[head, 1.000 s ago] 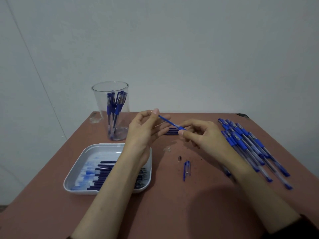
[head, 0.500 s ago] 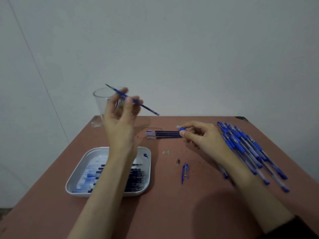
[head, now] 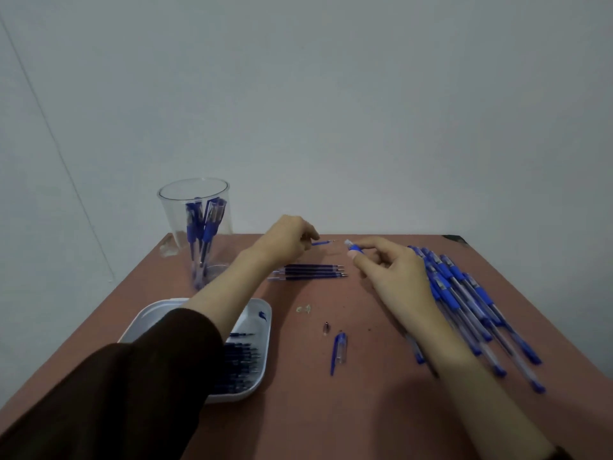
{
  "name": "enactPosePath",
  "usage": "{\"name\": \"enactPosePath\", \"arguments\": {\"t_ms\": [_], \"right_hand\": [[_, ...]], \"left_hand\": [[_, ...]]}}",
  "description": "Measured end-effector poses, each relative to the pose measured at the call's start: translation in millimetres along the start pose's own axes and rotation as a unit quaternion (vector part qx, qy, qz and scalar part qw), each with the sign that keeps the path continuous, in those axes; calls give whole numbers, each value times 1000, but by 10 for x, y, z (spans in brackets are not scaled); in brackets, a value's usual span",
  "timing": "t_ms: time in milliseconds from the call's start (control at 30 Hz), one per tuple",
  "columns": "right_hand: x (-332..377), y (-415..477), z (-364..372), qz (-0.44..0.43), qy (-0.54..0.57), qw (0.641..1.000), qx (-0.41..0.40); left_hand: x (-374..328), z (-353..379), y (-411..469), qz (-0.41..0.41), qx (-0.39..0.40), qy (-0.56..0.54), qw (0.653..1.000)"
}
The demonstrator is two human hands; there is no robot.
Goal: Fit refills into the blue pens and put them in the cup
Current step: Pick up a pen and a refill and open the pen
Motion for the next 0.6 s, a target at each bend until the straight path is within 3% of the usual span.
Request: {"name": "enactPosePath", "arguments": {"t_ms": [200,600], "right_hand": [[-6,-13,21,-9,-13,1000,12],[-56,-11,37,-13,-30,999,22]], "left_hand": [[17,188,92,-2,69,9,998],[44,164,-15,-14,89,-13,996]]}}
Point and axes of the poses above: each hand's wrist, its own y-axis towards the middle knuckle, its own z-axis out of the palm, x = y × z, the point moved 1 cm from there along y, towards the middle knuckle, and after that the axes turned 7 degrees about -z, right-handed, at the moved point
